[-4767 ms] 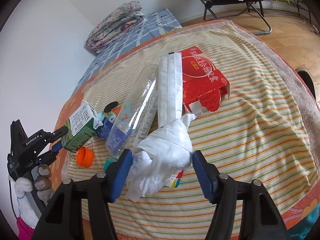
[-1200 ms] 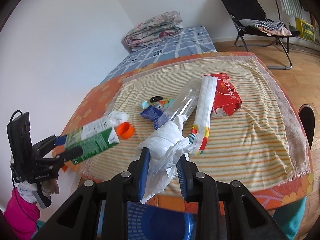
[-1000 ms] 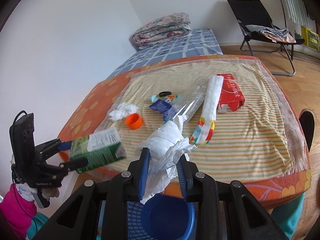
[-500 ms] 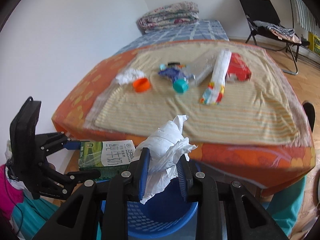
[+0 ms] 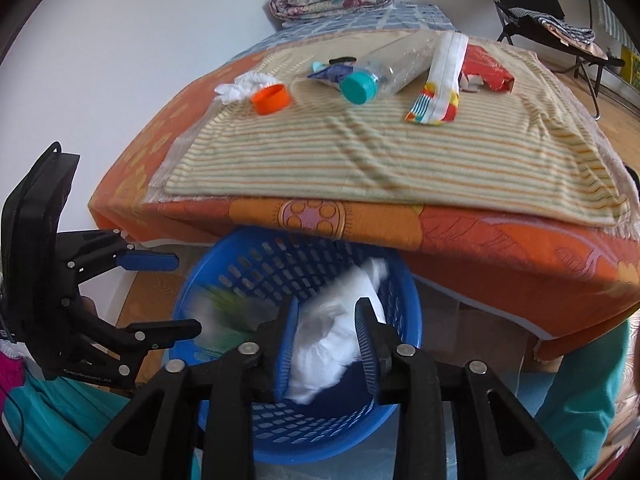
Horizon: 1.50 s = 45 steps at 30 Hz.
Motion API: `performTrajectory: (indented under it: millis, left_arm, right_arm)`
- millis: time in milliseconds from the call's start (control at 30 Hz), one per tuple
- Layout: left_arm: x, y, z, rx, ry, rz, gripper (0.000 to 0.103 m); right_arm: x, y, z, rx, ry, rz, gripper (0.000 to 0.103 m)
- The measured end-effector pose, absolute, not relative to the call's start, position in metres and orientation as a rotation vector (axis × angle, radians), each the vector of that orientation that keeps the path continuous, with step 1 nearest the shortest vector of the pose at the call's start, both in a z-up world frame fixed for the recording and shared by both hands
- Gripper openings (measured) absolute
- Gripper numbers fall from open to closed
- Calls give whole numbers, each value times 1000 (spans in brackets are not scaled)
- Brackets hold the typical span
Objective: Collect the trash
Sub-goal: 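Lower both tools over the blue basket and open them to drop the items, then move left tool to the white tissue while right tool reaches the orange cap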
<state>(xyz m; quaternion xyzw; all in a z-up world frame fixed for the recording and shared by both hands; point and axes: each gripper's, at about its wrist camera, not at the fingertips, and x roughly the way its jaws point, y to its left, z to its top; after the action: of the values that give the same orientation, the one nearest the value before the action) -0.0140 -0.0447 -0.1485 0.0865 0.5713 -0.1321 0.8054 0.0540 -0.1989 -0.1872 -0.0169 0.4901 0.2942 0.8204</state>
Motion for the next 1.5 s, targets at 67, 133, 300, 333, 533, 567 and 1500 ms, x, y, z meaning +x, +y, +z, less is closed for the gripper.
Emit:
performTrajectory:
  millis: [67, 133, 300, 333, 533, 567, 1500]
  left_arm:
    - [-14, -44, -149, 189, 1222, -282, 72]
    - [-13, -43, -148, 188, 1216, -282, 72]
    - [-10, -39, -141, 174, 1191, -270, 72]
    - [-9, -38, -140, 170, 1188, -267, 72]
    - [0, -28, -126, 131, 1141, -233, 72]
    - [2, -26, -121, 121, 1125, -223, 72]
    - [110, 85, -64, -242, 921, 89, 72]
  right_arm:
    - [54, -199, -190, -35, 1053, 624, 51]
    - [54, -200, -191, -30, 1051, 622, 68]
    - [54, -200, -193, -41, 1055, 615, 68]
    - [55, -200, -193, -41, 1056, 613, 69]
    - [58, -198, -185, -46, 1040, 611, 75]
    - [58, -197, -183, -49, 1035, 611, 75]
    - [117, -156, -123, 13, 935, 692, 85]
